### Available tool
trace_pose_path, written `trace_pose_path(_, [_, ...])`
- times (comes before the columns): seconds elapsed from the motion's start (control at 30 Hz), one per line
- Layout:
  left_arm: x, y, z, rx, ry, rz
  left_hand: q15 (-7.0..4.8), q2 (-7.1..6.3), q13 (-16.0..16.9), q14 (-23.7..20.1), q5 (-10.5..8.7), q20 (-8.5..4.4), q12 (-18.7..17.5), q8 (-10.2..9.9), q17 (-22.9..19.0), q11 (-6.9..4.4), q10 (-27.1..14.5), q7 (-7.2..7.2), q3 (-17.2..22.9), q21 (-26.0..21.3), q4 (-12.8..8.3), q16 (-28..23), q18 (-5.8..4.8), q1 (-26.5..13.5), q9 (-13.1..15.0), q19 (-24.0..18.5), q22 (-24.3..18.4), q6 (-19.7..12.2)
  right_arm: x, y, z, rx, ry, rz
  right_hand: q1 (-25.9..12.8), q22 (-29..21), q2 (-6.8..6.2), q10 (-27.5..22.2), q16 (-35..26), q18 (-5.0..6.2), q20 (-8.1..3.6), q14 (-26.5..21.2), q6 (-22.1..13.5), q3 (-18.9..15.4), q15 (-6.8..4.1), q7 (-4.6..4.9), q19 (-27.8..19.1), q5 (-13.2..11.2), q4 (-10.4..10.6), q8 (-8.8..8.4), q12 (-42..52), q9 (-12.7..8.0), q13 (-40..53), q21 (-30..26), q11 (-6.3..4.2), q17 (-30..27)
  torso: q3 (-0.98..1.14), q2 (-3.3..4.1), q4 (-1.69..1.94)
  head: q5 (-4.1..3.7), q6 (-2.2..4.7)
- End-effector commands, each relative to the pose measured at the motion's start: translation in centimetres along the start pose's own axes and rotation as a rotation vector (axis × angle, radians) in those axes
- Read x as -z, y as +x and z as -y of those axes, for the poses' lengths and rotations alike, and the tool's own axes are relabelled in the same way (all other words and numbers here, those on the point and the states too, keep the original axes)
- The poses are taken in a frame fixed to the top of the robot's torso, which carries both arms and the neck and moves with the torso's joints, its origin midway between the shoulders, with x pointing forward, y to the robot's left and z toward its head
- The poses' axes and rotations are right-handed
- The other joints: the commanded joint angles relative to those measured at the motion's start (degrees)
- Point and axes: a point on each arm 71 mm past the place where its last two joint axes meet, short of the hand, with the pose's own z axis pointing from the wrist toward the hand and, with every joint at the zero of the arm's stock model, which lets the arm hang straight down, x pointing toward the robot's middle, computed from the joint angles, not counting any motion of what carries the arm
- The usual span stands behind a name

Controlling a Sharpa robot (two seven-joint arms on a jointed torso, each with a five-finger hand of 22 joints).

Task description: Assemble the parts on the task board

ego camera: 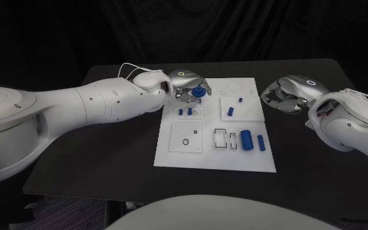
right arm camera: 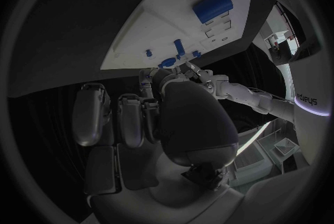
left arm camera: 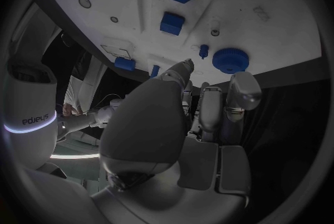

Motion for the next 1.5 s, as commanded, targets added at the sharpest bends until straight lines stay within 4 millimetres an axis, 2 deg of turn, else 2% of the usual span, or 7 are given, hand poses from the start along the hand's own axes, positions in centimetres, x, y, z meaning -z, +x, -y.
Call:
trace_pose_path(0.03, [-0.2,0.4,0.4,-0.036,0.046,-0.039,0.00,-0.01,-0.07,0.49,0.11,-0.07,0.61,0.10,0.16,0.01,0.61,0.18,-0.51,0.34,-0.03,0.31,0.60,-0.82,-0.44,0.59,7.23,0.67,0.0,-0.1,-0.1,-0.001,-0.007,0.012,0.13,10.45,0.02,2.59,-0.12,0.31,-0.27,4.34,0.45,0.25,-0.08,-0.07,0.32,0.32,-0.07,0.30,-0.20,0.07,11.33,-0.16,-0.01,8.53,-0.01,0.12,-0.09,-0.05,-0.01])
trace_pose_path(0.2, [-0.4,0.6,0.4,-0.050,0.038,-0.045,0.08,0.09,0.10,0.82,0.21,-0.01,2.10,0.36,0.48,0.13,1.36,0.29,-0.75,0.84,0.00,0.80,0.50,-1.41,-1.24,1.03,7.38,1.93,0.0,-0.1,-0.1,-0.001,-0.005,0.008,0.12,10.44,0.01,2.45,-0.16,0.31,-0.26,4.33,0.45,0.27,-0.08,-0.06,0.31,0.38,-0.10,0.29,-0.34,0.08,11.17,-0.20,-0.01,8.49,0.05,0.13,-0.03,-0.21,-0.01])
trace_pose_path(0.43, [-0.6,0.8,0.2,-0.056,0.028,-0.047,0.24,0.35,1.11,2.24,1.01,0.05,5.06,0.84,2.12,0.34,3.04,0.73,-0.38,3.04,-0.33,2.24,0.09,-1.65,-2.11,2.56,7.97,3.90,0.1,0.0,-0.1,0.001,-0.003,0.000,0.12,10.44,0.01,2.45,-0.16,0.31,-0.26,4.33,0.45,0.27,-0.08,-0.06,0.31,0.38,-0.10,0.29,-0.34,0.08,11.17,-0.20,-0.01,8.49,-0.01,0.20,-0.12,-0.07,-0.01])
trace_pose_path(0.87, [-0.4,0.8,-0.3,-0.061,-0.004,-0.041,0.52,0.17,2.85,2.99,1.54,0.16,8.47,0.69,2.81,0.75,4.56,1.31,0.08,4.63,-0.24,3.14,-0.17,-2.55,-3.06,3.56,8.32,4.50,0.2,0.0,0.0,0.003,0.004,-0.013,0.02,10.38,-0.01,2.32,-0.33,0.36,-0.26,4.28,0.40,0.28,-0.07,-0.04,0.24,0.43,-0.08,0.23,-0.49,0.08,11.02,-0.40,-0.01,8.33,0.03,0.06,-0.01,0.01,-0.01])
trace_pose_path(1.0, [-0.4,0.9,-0.3,-0.060,-0.010,-0.044,0.49,0.17,3.56,3.07,2.48,0.18,9.57,0.81,2.90,0.67,4.85,1.44,0.62,4.83,-0.53,3.31,-0.18,-2.37,-3.26,3.64,8.36,4.91,0.2,0.1,0.0,0.004,0.004,-0.017,0.02,10.38,-0.01,2.32,-0.33,0.36,-0.26,4.28,0.40,0.28,-0.07,-0.04,0.24,0.43,-0.08,0.23,-0.49,0.08,11.02,-0.40,-0.01,8.33,0.02,0.03,0.09,0.04,-0.01])
trace_pose_path(1.13, [-0.5,1.0,-0.3,-0.060,-0.015,-0.045,0.33,0.05,4.86,3.36,3.14,0.11,11.42,1.16,3.21,0.45,5.70,1.63,1.24,5.49,-0.84,3.64,-0.27,-2.37,-3.23,3.96,8.50,5.69,0.1,0.1,0.0,0.005,0.004,-0.020,-0.04,10.38,-0.04,2.32,-0.32,0.36,-0.25,4.28,0.36,0.28,-0.07,-0.03,0.24,0.44,-0.07,0.19,-0.49,0.08,11.02,-0.41,-0.01,8.34,0.02,0.00,0.09,-0.01,-0.01])
trace_pose_path(1.5, [-0.4,1.7,-0.7,-0.053,-0.039,-0.067,0.24,0.14,5.70,3.27,3.85,0.05,12.47,1.27,3.01,0.36,6.09,1.83,1.89,5.52,-1.10,3.66,-0.25,-2.26,-3.21,3.92,8.48,5.94,0.1,0.2,0.0,0.007,0.007,-0.028,-0.04,10.38,-0.04,2.32,-0.32,0.36,-0.25,4.28,0.36,0.28,-0.07,-0.03,0.24,0.44,-0.07,0.19,-0.49,0.08,11.02,-0.41,-0.01,8.34,-0.02,-0.03,-0.01,0.13,-0.01])
